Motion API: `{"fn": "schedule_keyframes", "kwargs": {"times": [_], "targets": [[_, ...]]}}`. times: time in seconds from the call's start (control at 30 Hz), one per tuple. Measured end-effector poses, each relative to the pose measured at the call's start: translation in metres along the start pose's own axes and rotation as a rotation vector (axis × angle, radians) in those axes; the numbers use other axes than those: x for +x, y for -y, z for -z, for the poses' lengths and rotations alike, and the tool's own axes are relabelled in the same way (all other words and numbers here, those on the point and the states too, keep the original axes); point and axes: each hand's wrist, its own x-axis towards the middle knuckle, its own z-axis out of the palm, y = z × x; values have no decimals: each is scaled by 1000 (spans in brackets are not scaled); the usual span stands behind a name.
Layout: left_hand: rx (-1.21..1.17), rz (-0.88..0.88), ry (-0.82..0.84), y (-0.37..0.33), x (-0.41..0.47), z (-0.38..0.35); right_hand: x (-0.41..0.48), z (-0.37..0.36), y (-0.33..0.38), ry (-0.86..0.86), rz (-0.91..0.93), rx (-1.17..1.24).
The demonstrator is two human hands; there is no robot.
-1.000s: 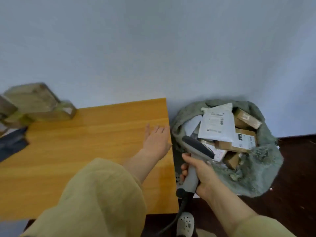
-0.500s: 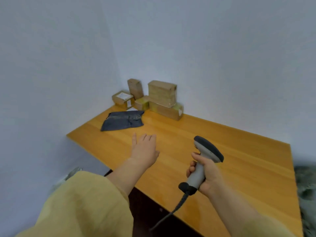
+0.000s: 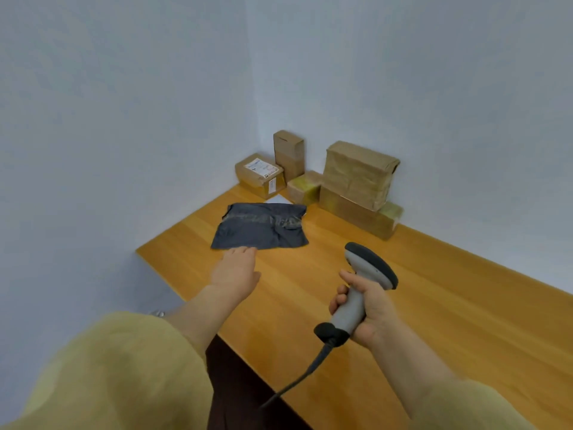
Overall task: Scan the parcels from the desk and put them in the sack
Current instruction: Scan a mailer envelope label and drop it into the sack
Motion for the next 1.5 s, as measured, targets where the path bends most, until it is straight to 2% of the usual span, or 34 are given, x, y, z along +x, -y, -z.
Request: {"fn": "schedule_keyframes", "kwargs": {"times": [0.4, 0.57, 0.9, 1.0, 1.17, 1.27, 1.37, 1.5], "targets": [[-37, 62, 117, 32, 117, -36, 118, -62, 32, -37, -131, -56], [-12, -28, 173, 38, 174, -70, 156, -80, 31, -99, -131, -70], [308, -281, 222, 51, 232, -98, 197, -111, 10, -211, -89, -50], [114, -209, 196, 51, 234, -82, 192, -115, 7, -216, -91, -48], [-513, -179, -25, 56, 223, -14, 169, -116, 9, -162, -51, -83], [-822, -7, -95, 63, 215, 26, 153, -116, 12, -120, -24, -103], [-1204, 225, 29, 76, 207, 40, 140, -114, 12, -84, -26, -108], [-1267, 387, 207, 97, 188, 22, 132, -110, 7, -71, -41, -150]]}}
